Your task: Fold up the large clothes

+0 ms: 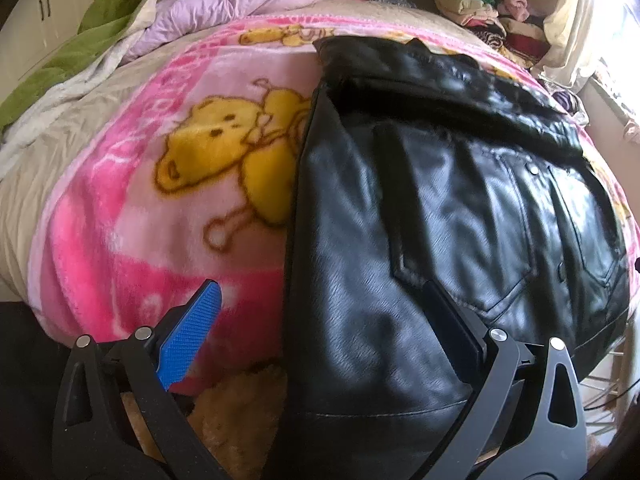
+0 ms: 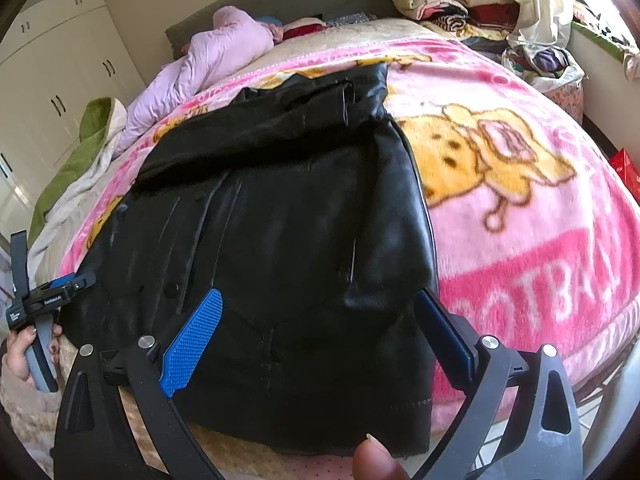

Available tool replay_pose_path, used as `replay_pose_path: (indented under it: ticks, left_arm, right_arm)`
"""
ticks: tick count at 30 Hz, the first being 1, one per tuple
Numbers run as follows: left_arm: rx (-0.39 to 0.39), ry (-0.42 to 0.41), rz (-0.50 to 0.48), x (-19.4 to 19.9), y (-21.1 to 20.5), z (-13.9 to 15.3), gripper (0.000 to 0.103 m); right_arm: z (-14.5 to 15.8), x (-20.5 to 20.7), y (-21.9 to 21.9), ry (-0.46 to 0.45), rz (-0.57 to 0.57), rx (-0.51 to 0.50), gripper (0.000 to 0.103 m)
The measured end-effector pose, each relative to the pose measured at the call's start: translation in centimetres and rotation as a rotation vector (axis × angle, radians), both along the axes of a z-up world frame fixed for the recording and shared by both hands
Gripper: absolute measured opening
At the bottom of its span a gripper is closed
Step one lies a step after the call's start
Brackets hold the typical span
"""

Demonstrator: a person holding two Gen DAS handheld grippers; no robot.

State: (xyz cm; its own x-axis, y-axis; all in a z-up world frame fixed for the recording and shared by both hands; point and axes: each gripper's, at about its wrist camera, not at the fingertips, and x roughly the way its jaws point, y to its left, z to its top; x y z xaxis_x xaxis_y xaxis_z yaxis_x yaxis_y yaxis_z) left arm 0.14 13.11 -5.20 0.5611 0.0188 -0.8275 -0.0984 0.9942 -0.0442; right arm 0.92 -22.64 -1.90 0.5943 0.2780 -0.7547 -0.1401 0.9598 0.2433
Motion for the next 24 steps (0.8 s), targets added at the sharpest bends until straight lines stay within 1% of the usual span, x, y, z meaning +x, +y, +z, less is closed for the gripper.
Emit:
replay_pose_path:
  ticks: [3,8,11,15,18,20,24]
  left_arm:
    - [-0.010,0.020,-0.011,-0.1,0.1,-0.6,0.094]
    - [-0.045,0.024,-0.031,-0.1,0.5,-0.8,0.094]
    - [-0.065,0.034,-0.046,0.0,0.7,-0.9,0.094]
    - [-0.060,0.048,-0.063,0.3,0.6,-1.1,0.094]
    - [-0.058,0.052,-0.067,0.4,0.6,-1.1,0.094]
    - [-0.061,0.054,-0.066,0.4,0.6,-1.2,0.094]
    - [-0.065,0.059,-0.066,0.6,0.7,-1.4,0.094]
  right_arm:
    - [-0.7,-0.3,0.0,0.020,0.010,-0.015,0.096]
    - [-2.0,-0.9,-0.5,0.052,0.022,-0.019,0.096]
    - [-2.4,-1.4,-0.6,0.054,0.040,-0.025,0.096]
    - [-2.5,-2.1,-0.6,0.044,0.055,-0.046,0.096]
    - [-2.7,-2.6,-1.1,0.048,0.043,-0.057,0.096]
    - [-3.1,-2.6,-1.6,0.070,0.035,-0.040,0.096]
    - [-4.6,-2.5,-2.3,0.136,0.044,0.038,0.096]
